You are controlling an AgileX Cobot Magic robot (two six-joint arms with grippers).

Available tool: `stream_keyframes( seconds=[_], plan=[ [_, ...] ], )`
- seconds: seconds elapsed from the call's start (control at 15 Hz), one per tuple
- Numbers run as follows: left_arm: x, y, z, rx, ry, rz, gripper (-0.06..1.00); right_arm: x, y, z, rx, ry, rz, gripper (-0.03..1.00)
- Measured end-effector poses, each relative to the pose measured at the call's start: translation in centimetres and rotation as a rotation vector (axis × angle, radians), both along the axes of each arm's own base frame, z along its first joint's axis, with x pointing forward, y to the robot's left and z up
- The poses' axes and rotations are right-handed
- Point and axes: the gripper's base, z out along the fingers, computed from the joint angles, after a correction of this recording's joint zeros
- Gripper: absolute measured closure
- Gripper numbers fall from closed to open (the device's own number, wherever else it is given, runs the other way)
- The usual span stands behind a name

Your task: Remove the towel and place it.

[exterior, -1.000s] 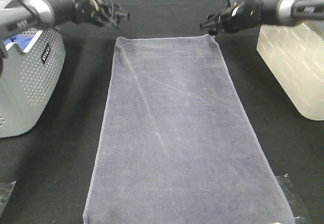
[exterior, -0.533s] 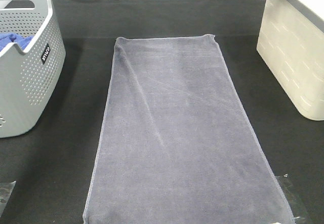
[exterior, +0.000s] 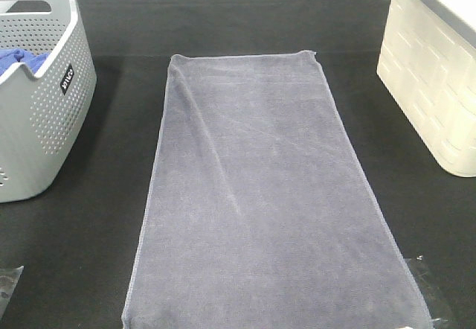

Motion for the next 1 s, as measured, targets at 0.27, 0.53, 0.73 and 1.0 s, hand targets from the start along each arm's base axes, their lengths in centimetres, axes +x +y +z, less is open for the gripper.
stream_keyframes(
  seconds=[0.27, 0.53, 0.73, 1.0],
  plan=[
    [-2.8, 0.8, 2.1, -0.018, 0.006, -0.016, 0.33, -2.2, -0.4, 1.3, -0.003, 0.023, -0.001, 0.26],
    [-9.1, 3.2, 1.8, 0.032, 0.111, -0.012, 0.33, -8.2, -1.6, 2.1, -0.011, 0.062, -0.002, 0.26],
    [-17.6, 6.3, 0.4, 0.056, 0.192, 0.000, 0.33, -16.2, -3.3, 2.0, -0.015, 0.086, -0.002, 0.26],
    [-27.7, 9.9, -3.6, 0.029, 0.243, 0.050, 0.33, -25.3, -5.1, 0.0, -0.008, 0.066, -0.001, 0.26]
  ],
)
